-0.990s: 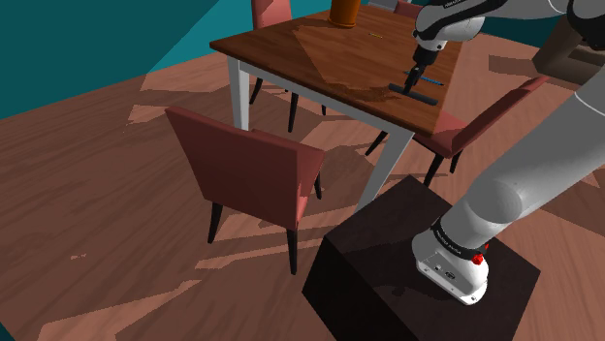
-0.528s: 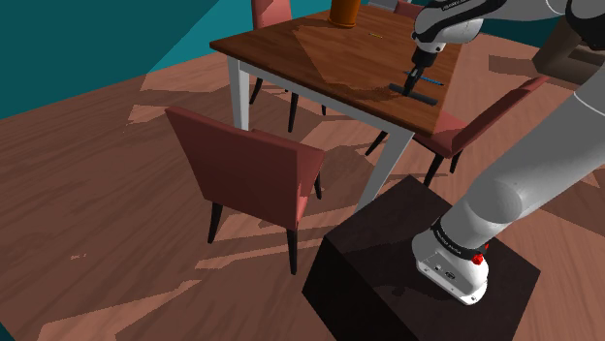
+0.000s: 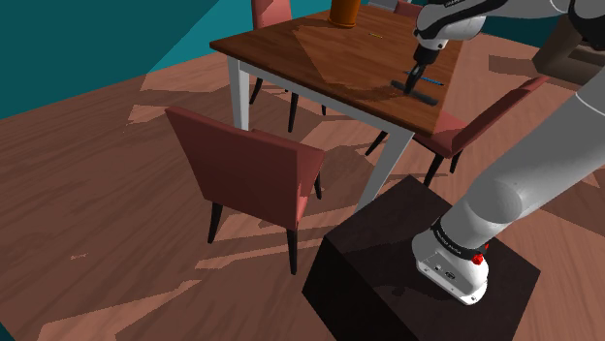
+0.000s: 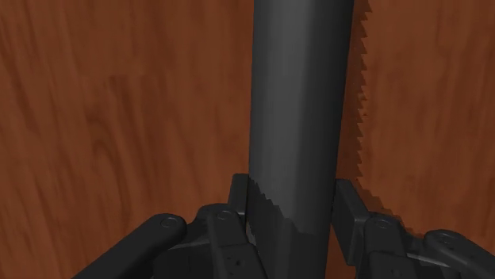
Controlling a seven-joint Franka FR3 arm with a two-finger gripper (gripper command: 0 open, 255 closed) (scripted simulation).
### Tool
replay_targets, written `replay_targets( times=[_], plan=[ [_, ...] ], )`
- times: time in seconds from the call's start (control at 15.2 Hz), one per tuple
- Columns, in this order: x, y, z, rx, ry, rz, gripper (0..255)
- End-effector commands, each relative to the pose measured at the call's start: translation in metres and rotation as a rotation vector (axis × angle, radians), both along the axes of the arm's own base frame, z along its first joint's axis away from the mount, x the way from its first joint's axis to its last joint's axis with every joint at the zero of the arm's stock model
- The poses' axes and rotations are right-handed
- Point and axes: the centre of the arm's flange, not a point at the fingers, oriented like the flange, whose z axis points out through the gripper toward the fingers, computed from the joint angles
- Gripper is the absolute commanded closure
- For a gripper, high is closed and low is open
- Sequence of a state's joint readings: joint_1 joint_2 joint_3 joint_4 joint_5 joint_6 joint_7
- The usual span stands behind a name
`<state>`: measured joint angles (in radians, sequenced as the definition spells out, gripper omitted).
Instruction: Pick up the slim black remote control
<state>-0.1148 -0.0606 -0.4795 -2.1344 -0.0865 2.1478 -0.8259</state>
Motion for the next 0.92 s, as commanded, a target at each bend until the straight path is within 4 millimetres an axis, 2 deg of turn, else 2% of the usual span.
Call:
replay_targets(
  times=[0.0, 0.73, 0.86],
  plan=[
    [0.0, 0.0, 0.01, 0.0, 0.0, 0.0, 255],
    [0.0, 0.0, 0.068, 0.0, 0.0, 0.0, 255],
    [0.0, 0.0, 0.069, 0.0, 0.0, 0.0, 255]
  ],
)
